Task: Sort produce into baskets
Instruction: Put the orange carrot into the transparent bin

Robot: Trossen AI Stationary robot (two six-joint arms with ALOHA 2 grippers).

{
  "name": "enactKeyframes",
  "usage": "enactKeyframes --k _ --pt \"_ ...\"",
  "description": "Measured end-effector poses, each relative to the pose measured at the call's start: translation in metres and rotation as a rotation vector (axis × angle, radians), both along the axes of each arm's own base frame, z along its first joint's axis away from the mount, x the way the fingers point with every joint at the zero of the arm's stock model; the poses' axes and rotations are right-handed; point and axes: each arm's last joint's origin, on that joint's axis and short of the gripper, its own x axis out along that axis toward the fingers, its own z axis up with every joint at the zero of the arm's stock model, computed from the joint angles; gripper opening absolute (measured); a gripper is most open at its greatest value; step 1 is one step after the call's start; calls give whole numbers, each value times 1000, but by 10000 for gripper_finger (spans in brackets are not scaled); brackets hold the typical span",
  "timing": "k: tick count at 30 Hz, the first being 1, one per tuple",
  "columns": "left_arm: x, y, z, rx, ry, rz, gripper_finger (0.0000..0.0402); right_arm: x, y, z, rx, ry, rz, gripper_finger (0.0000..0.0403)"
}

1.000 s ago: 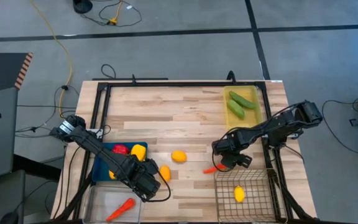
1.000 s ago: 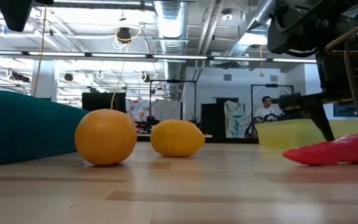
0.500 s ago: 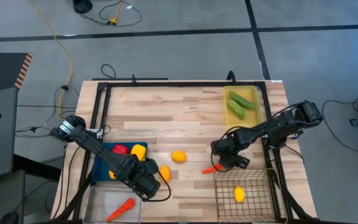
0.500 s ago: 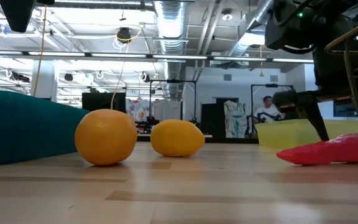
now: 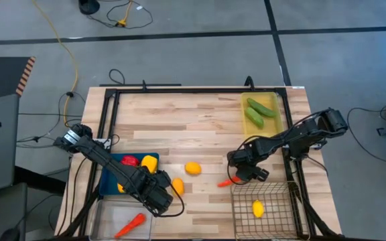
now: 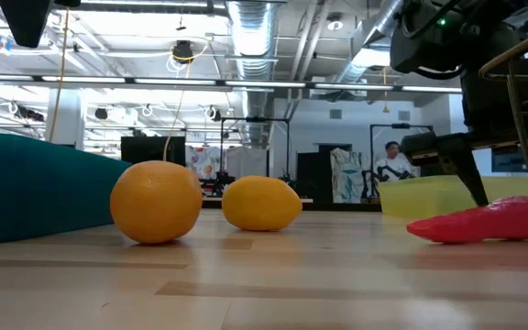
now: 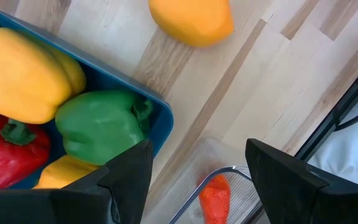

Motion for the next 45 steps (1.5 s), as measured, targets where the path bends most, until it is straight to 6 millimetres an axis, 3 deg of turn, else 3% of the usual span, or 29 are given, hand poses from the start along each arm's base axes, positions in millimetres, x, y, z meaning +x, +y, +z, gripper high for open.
enactKeyframes --k 7,11,25,33,37,45 --pt "0 0 0 0 0 0 245 0 0 0 1 -1 1 161" --pt "0 0 0 5 -3 1 245 0 0 0 1 -1 2 136" --pt "0 1 0 30 -13 -44 245 8 -3 10 9 -15 -58 138" --pt "-3 3 7 42 -43 -57 245 24 -12 34 -48 -60 -96 139" --pt "-3 10 13 151 -127 -66 245 34 -17 49 -60 -106 -126 140" --pt "21 26 19 320 -326 -162 245 59 -22 87 -10 -271 -218 142"
